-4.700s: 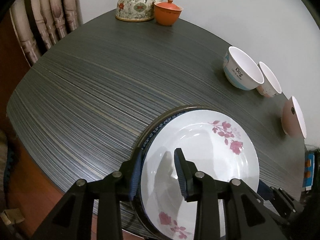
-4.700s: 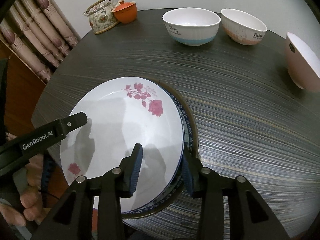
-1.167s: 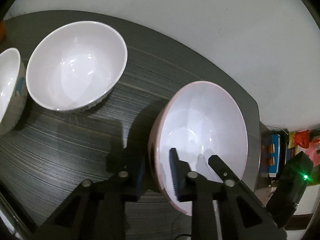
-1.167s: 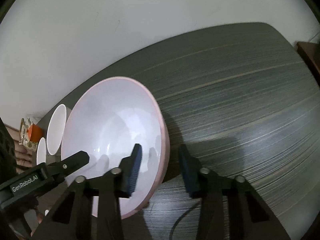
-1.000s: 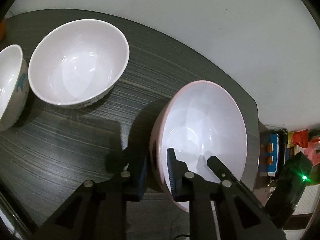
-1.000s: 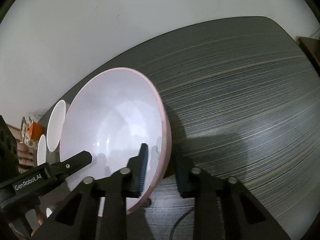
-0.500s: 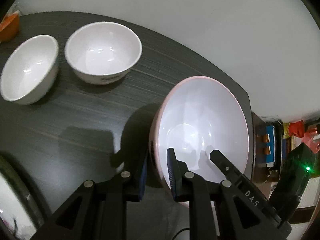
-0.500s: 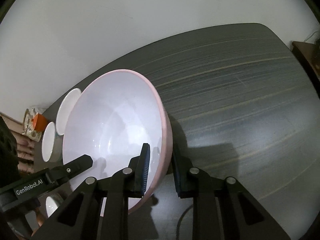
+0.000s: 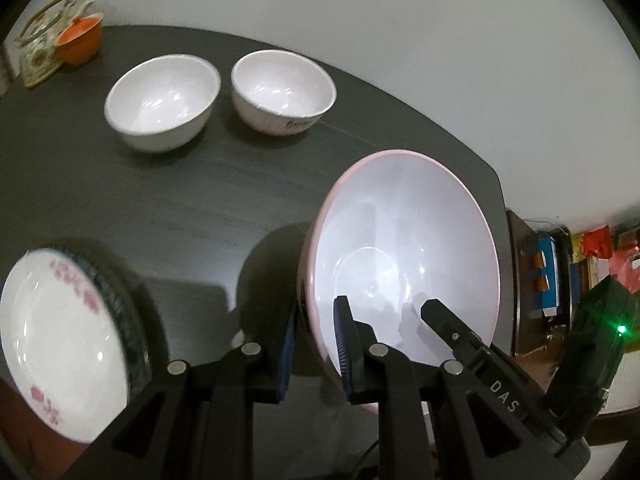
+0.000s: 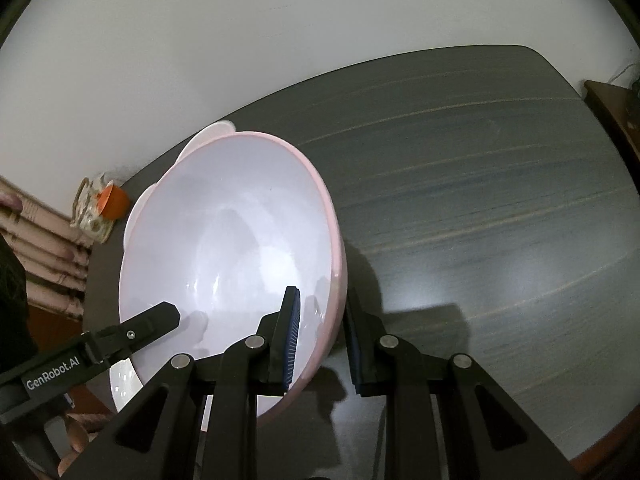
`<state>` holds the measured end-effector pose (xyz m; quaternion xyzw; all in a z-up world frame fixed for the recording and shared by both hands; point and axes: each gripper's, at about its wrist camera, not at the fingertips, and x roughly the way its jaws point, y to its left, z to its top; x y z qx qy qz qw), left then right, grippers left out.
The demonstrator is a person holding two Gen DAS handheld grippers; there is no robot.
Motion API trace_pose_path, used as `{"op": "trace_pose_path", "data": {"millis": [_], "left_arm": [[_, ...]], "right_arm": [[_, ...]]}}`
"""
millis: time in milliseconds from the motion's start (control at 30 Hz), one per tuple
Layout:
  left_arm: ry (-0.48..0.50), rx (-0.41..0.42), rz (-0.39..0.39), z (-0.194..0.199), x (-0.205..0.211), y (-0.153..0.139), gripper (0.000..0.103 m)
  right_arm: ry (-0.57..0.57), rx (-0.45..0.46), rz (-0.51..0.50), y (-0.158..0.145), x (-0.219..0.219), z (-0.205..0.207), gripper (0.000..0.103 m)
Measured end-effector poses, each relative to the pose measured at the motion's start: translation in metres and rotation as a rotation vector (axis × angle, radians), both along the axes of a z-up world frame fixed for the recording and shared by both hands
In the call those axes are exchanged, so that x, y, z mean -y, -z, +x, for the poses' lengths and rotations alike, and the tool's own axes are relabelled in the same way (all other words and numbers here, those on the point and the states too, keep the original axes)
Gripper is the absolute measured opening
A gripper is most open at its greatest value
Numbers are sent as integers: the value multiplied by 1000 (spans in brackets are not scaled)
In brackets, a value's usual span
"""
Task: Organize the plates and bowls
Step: 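Lift and carry the pink bowl with both grippers toward the plate stack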
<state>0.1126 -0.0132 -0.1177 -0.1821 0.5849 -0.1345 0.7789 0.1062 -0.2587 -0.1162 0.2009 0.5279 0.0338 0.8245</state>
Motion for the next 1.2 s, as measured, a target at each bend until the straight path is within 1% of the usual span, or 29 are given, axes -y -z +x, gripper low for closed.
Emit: {"op": "trace_pose_path", "data": {"millis": [267,400,533,600,733,1033,1200], "left_arm": [[-22,-16,4,-39,-22,6,17],[-38,-34,-7,-54,-31,12,17],[-47,-41,0,-65,-33,18,17],[-46,-41,8,-70,-34,20,17],[-52,-52,6,-76,-39,26,17],[-51,-78,35,-79,-44,43,17],[-55,-93,36,-79,-45,50,17]], "right_arm": [[-23,-10,-3,-1,-24,-38,21],[-30,-24,7,6,-37,-50,22],[-35,-31,18,13,-46,-61,22],[-42,-35,18,15,-42,-69,23],[-52,-47,20,22,-45,-78,23],[-72,-97,27,44,-56,-88,24],[-80,-111,27,48,-58,-90,25]]}}
